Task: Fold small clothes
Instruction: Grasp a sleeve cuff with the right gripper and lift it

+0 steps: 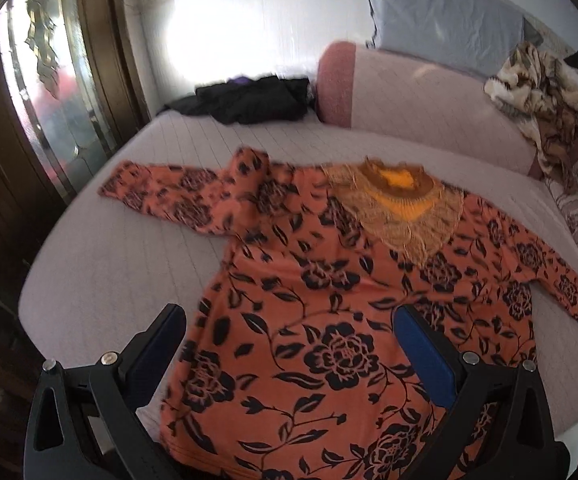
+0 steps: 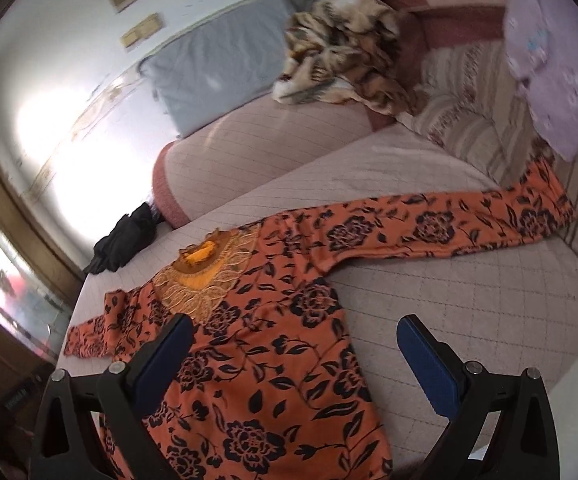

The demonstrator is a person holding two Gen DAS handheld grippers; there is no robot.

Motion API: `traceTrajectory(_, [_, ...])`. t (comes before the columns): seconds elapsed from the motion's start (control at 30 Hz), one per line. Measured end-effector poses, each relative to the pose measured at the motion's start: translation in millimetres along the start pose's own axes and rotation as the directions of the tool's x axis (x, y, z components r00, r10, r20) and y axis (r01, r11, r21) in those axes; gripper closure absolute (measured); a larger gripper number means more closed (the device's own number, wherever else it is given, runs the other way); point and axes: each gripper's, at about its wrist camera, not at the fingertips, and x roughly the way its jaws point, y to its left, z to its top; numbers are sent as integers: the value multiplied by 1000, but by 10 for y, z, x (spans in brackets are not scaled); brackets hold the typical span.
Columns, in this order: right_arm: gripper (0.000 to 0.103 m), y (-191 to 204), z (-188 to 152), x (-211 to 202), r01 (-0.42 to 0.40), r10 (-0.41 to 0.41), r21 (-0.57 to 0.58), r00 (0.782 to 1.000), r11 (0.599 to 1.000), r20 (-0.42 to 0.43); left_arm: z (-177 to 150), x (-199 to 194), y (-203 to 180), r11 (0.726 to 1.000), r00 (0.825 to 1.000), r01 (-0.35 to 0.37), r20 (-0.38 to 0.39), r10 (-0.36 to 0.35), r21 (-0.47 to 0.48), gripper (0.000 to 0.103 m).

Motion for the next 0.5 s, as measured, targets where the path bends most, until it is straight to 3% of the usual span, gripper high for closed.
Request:
traceTrajectory(0.1, [0, -754, 156, 219, 25, -19, 204, 999, 979, -33, -133, 666, -193, 1000, 989, -13, -150, 14, 14, 0])
traceTrajectory(0.17, [0, -1299, 237, 328, 32, -24, 358, 999, 933, -26, -171, 893, -299, 999, 982, -19, -185, 25, 34, 0])
traceTrajectory(0.27, [3, -2066, 316, 427, 13, -40, 570, 999, 821, 35, -131, 981, -439, 998, 990, -17, -136, 25, 63, 0])
traceTrajectory(0.37, [16, -2663, 384, 515, 3, -95, 717, 991, 697, 89, -91, 1087, -576, 993, 996, -11, -83, 20, 115, 0])
traceTrajectory(0.47, [25, -3051, 471, 672, 5, -144, 791, 984, 612, 105, -222, 1326, -604, 989, 993, 25, -117, -8, 145, 0])
traceTrajectory(0.5, [28, -3126, 508, 711, 5, -165, 799, 979, 601, 118, -267, 1266, -551, 992, 998, 43, -56, -36, 122, 0])
